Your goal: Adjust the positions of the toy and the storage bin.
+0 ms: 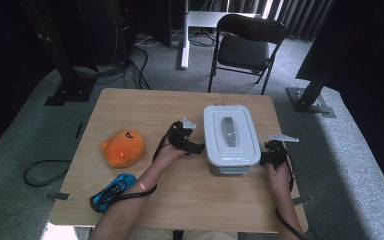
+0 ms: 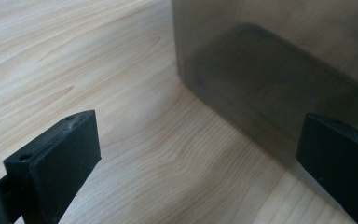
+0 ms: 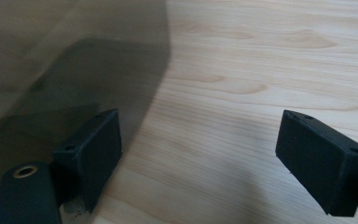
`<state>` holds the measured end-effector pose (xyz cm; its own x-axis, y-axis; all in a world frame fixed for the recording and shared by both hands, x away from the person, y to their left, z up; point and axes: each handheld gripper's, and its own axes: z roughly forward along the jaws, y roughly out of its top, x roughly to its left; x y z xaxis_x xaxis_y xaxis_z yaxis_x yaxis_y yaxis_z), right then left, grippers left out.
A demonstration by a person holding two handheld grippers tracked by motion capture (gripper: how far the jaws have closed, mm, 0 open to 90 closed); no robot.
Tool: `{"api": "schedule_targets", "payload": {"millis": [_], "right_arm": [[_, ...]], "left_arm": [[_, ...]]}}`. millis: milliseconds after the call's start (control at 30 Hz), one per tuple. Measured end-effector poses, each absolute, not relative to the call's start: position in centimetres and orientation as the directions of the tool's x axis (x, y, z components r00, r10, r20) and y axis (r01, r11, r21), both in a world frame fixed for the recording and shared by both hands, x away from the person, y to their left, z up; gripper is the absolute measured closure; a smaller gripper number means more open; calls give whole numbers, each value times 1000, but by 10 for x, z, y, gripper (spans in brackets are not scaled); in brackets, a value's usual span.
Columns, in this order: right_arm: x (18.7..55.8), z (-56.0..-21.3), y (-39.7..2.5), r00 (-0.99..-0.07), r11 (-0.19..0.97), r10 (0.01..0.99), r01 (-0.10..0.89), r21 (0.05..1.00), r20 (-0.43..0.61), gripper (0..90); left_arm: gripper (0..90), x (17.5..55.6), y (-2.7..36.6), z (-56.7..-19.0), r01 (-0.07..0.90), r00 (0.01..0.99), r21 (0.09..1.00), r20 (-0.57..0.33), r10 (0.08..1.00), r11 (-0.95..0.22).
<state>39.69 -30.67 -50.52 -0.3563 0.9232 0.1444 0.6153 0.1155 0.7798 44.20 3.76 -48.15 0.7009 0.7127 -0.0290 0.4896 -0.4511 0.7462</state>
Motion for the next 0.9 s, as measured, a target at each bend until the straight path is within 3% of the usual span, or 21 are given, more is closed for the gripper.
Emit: {"api": "schedule_targets", "payload": {"millis": [200,333,900], "right_arm": [[395,-508,-300,-386,125,911,599,791,148,181],[390,-508,-289,-407,196,910,579,792,72,231],[362,-503,-269,-482,240,873,557,795,75,248]], "left_arm": [[4,439,44,-481,494,696,748,-35,717,-443],[4,433,46,-479,481,698,743,-4,716,-465],[4,406,65,-474,474,708,719,32,705,-509]]}}
